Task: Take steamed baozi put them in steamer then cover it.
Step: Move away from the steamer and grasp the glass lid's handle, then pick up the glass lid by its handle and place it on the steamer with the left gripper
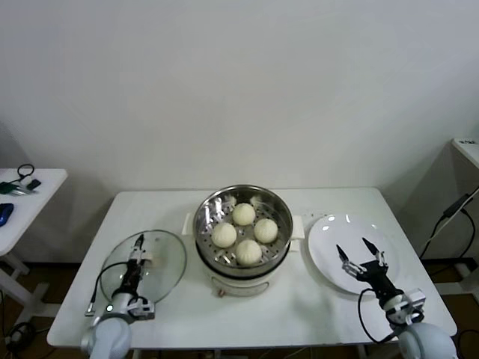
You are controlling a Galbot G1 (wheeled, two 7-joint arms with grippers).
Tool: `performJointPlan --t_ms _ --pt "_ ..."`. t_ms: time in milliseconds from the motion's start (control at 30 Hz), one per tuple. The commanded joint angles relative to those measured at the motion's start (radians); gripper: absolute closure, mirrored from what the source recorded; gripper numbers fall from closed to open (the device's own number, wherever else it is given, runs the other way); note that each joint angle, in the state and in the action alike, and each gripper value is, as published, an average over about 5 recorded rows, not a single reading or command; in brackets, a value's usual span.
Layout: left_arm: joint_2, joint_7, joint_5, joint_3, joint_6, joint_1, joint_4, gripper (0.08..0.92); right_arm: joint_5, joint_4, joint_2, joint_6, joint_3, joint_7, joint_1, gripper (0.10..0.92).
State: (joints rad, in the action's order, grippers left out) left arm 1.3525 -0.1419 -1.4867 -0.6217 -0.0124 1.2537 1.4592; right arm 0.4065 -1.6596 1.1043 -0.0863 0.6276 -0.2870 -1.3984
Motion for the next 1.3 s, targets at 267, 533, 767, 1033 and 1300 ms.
performJointPlan --t_ms 267,533,767,1033,1300 --pt "-0.001 0.0 0.028 0.002 -0.014 -0.006 -0.028 0.58 -0.065 0.019 0.022 -0.022 -0.001 -0.019 0.003 0.203" --pt "-0.007 0.021 0.064 0.001 -0.02 0.009 0.006 0.808 -0.085 0.023 0.027 -0.029 -0.001 -0.033 0.002 0.203" --pt "-0.032 0.02 0.123 -0.002 -0.012 0.061 0.121 0.842 -0.087 0.034 0.033 -0.032 -0.002 -0.045 0.009 0.203" --pt "-0.055 0.009 0.185 -0.038 0.021 0.178 0.289 0.842 -0.084 0.052 0.03 -0.038 0.002 -0.048 0.025 0.203" --pt "-0.097 0.026 0.217 -0.07 0.194 0.33 0.517 0.842 -0.081 0.072 0.015 -0.035 0.002 -0.044 0.054 0.203"
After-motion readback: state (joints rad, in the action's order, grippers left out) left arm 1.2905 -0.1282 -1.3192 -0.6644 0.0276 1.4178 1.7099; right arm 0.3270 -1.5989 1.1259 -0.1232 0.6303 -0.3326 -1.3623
